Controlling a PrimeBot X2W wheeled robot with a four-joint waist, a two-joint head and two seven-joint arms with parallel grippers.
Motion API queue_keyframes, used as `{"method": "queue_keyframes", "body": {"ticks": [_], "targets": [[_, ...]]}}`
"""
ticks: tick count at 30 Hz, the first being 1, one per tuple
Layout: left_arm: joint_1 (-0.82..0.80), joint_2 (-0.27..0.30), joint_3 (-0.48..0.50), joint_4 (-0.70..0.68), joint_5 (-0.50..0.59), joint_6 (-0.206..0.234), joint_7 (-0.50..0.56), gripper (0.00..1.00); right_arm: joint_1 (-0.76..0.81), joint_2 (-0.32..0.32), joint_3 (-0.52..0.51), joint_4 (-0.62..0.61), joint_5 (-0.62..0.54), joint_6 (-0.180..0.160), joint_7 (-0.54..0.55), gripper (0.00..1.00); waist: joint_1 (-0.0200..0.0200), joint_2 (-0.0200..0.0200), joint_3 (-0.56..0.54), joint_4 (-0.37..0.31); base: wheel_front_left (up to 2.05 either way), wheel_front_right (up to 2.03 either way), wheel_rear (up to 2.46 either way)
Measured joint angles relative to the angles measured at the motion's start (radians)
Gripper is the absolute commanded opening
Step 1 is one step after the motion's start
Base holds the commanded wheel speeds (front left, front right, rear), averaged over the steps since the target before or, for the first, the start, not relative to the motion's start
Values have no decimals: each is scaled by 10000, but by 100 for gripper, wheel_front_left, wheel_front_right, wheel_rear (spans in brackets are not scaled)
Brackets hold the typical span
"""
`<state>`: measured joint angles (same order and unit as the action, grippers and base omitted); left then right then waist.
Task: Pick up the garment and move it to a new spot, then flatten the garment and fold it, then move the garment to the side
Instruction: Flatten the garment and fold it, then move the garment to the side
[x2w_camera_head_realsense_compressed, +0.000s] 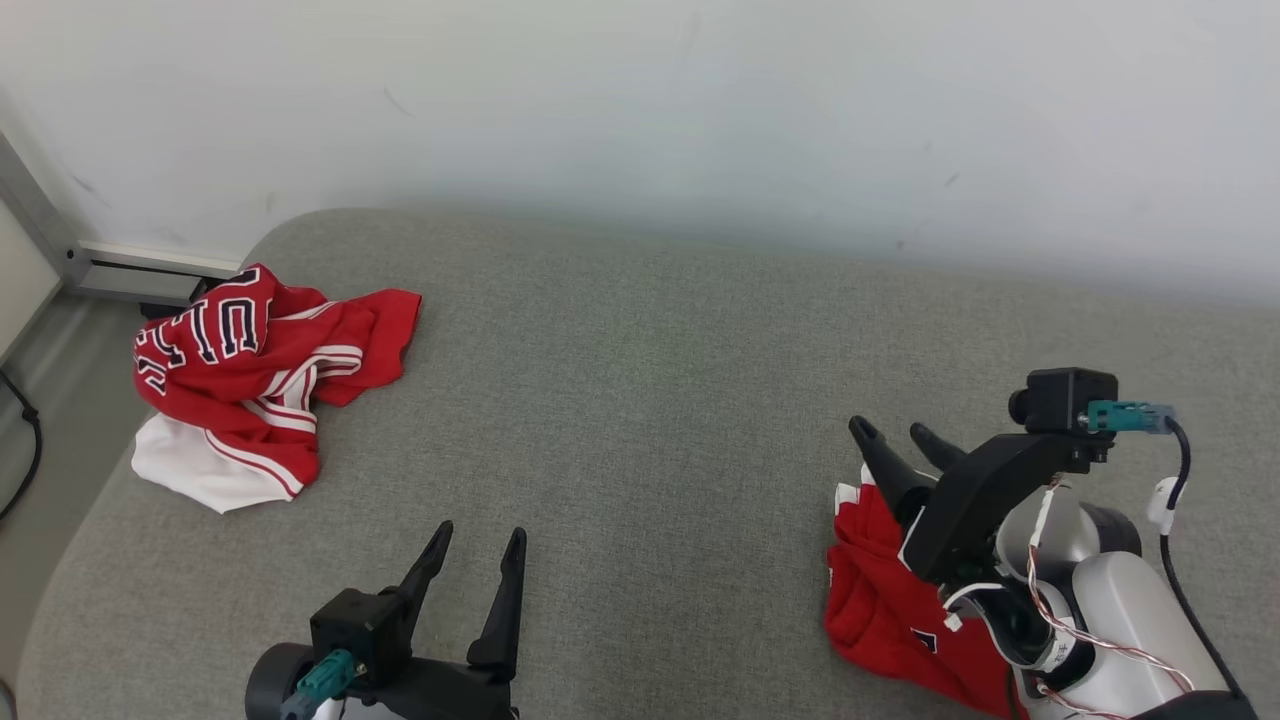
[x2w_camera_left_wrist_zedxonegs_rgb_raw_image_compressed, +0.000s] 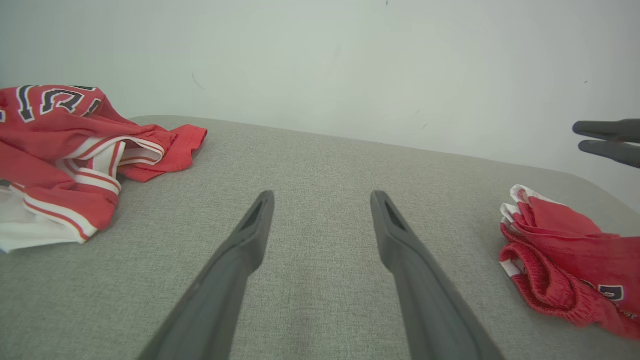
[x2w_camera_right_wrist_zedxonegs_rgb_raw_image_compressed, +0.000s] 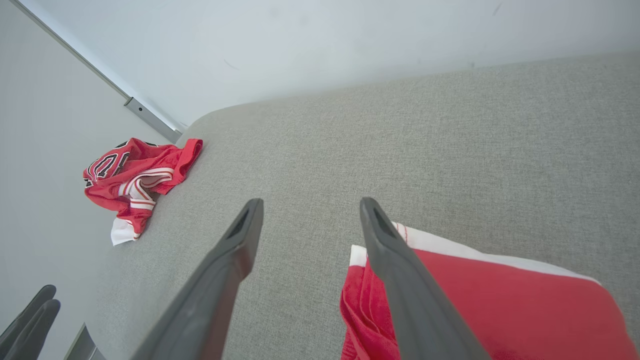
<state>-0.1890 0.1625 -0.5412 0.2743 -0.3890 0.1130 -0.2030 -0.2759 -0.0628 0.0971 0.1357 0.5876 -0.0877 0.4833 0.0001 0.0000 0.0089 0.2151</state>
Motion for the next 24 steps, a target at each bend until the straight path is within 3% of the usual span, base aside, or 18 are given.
{"method": "queue_keyframes", "body": {"ticks": [3,8,10,24], "targets": [[4,-2,-27,6,0,0,0,100,114,-221,-109,-339,-387,0,-194,100,0,0,-37,-3,0,0,0],[43,38,-23,-2,-6,0,0,100,1183,-1636,-968,-506,-949,-46,-456,100,0,0,-87,-40,0,0,0],[168,84,54,-52,-15,2,-2,100,1755,-1875,-1177,-487,-1016,-61,-535,100,0,0,-82,-80,0,0,0],[98,59,19,-222,-13,0,0,100,2468,-1639,-1348,380,-769,-31,-702,100,0,0,286,-392,0,0,0]]}}
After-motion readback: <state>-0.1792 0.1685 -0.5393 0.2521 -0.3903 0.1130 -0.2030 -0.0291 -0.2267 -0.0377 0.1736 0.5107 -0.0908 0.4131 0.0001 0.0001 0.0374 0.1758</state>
